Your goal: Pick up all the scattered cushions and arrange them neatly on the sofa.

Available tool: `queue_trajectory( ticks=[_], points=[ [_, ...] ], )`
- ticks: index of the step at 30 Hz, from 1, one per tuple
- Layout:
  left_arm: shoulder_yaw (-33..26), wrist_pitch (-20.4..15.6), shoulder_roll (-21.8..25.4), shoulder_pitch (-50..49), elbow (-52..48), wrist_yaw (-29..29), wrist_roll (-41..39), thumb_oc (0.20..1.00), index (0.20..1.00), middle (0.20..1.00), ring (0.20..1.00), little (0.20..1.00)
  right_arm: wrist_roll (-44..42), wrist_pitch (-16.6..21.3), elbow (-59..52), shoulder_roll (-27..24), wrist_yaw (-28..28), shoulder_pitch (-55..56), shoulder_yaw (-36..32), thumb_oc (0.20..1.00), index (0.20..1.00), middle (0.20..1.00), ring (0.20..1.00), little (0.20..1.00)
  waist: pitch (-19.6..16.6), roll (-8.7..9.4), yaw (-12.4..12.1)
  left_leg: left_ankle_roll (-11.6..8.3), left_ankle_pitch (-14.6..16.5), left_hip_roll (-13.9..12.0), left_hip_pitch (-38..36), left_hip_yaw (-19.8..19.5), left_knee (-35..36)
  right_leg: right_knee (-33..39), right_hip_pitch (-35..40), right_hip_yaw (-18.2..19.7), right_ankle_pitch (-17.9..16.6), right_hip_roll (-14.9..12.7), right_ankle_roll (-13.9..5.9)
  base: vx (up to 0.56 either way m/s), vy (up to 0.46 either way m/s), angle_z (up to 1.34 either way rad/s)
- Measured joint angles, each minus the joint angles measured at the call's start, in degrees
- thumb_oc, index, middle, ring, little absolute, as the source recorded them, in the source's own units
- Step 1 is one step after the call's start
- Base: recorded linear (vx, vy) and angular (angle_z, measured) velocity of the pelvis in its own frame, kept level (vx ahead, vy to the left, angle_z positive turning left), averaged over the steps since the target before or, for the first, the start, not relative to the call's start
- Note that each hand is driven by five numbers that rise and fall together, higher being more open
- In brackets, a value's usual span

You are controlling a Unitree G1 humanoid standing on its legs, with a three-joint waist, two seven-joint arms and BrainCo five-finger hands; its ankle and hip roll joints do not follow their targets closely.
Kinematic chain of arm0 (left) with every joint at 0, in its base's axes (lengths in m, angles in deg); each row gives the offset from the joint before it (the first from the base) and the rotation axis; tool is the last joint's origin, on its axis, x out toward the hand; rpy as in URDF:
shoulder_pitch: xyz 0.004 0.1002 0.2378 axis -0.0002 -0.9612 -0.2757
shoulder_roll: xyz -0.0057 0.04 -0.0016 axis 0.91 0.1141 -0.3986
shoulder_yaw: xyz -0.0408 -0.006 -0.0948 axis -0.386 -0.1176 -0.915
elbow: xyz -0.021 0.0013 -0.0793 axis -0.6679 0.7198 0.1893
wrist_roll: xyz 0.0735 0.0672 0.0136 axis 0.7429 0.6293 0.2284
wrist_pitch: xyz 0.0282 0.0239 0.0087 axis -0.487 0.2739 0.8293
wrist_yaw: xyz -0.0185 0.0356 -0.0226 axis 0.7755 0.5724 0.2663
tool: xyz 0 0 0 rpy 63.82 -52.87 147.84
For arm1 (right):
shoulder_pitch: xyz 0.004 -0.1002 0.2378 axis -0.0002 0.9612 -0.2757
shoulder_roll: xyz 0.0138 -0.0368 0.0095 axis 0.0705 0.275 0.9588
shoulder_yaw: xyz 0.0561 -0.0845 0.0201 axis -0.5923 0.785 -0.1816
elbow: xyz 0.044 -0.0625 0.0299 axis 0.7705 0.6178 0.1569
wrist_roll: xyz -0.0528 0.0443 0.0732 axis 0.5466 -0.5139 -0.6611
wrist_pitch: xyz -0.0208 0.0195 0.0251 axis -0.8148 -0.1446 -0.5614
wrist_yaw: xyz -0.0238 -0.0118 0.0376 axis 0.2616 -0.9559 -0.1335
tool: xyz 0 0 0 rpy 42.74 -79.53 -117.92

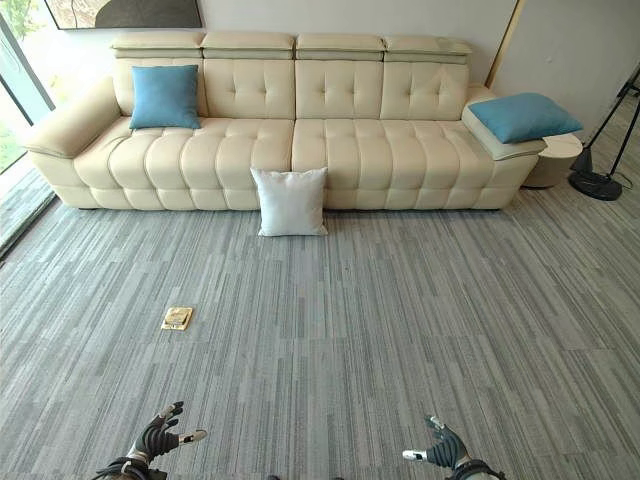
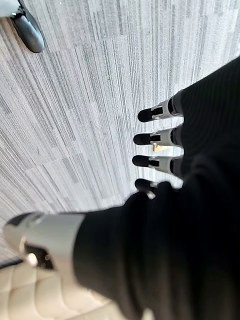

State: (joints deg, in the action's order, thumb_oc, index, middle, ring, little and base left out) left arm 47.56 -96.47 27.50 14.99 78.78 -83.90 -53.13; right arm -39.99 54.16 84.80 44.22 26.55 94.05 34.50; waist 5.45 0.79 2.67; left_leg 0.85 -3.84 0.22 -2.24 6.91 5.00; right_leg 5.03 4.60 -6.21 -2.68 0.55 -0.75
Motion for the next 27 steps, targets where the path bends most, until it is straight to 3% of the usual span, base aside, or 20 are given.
queue_trajectory(
  ticks=[23,25,27],
  points=[
    [-4.61,-0.22,-0.85,0.32,-2.69,1.96,-6.69,1.0,1.0,1.0,1.0,1.0,-4.33,-0.7,-0.73,2.85,1.16,-3.07,-1.86,1.0,1.0,1.0,1.0,1.0,0.74,1.47,-0.76,1.28,0.3,0.94,3.26,0.46,-0.39,-0.5,-4.18,0.2,-0.17,-0.84,-0.31,0.04,0.064,-0.01],
    [-4.51,-0.33,-0.88,1.3,-3.29,1.98,-6.71,1.0,1.0,1.0,1.0,1.0,-4.33,-0.75,-0.86,2.84,1.49,-4.48,-1.75,1.0,1.0,1.0,1.0,1.0,1.08,1.42,-1.51,2.18,1.13,1.31,3.94,1.48,-0.38,-3.85,-6.47,1.1,-0.22,-1.06,-0.62,0.09,0.17,-0.28],
    [-4.47,-0.35,-1.06,2.83,-2.98,1.99,-6.74,1.0,1.0,1.0,1.0,1.0,-4.32,-0.77,-2.06,2.86,1.58,-6.26,-1.71,1.0,1.0,1.0,1.0,1.0,2.26,0.7,-1.54,3.32,1.5,0.9,3.9,1.35,-0.07,-12.92,-10.84,1.51,1.88,-1.37,-3.42,0.07,0.119,-0.23]
  ],
)
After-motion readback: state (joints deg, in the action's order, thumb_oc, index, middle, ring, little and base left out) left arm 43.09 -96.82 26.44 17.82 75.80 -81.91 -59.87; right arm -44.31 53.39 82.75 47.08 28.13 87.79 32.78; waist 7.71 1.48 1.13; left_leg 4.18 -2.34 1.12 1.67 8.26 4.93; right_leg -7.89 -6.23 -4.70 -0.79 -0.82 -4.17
